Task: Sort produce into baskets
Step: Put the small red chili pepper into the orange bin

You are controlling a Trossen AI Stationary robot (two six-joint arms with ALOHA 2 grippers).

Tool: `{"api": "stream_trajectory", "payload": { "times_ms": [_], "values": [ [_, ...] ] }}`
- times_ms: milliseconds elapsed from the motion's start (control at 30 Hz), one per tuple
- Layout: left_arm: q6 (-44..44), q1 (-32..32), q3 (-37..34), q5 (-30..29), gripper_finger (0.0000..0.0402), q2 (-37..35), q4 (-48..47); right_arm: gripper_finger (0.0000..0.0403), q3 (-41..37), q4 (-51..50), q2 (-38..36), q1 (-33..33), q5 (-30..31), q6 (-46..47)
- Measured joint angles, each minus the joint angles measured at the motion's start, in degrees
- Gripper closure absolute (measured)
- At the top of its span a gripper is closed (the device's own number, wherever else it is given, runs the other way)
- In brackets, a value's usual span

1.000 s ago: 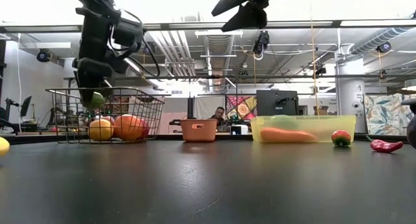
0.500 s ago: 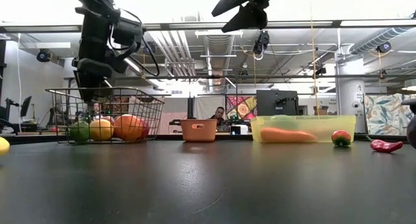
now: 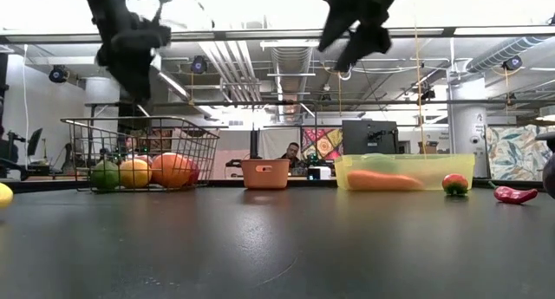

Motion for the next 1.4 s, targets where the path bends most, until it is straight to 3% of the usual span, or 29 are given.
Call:
{"api": "stream_trajectory", "payload": {
  "times_ms": [300, 633, 1033, 1400],
  "values": [
    [-4.49, -15.18, 0.00, -7.92, 0.0180, -5.59, 7.83, 0.0078, 0.00, -13.97, 1.01, 0.73, -0.58, 9.10],
    [-8.63, -28.69, -0.04, -16.85, 0.0180, -4.77, 11.53, 0.0088, -1.01, -24.19, 1.05, 5.36, -3.22, 20.03],
    [-10.79, -36.20, -0.33, -19.91, 0.0180, -1.68, 14.03, 0.0117, -2.47, -28.94, 1.05, 11.85, -6.45, 30.80],
    [-11.87, -39.04, -0.44, -19.42, 0.0180, 1.91, 13.92, 0.0120, -11.93, -28.40, 1.05, 15.38, -13.59, 40.18]
  ]
}}
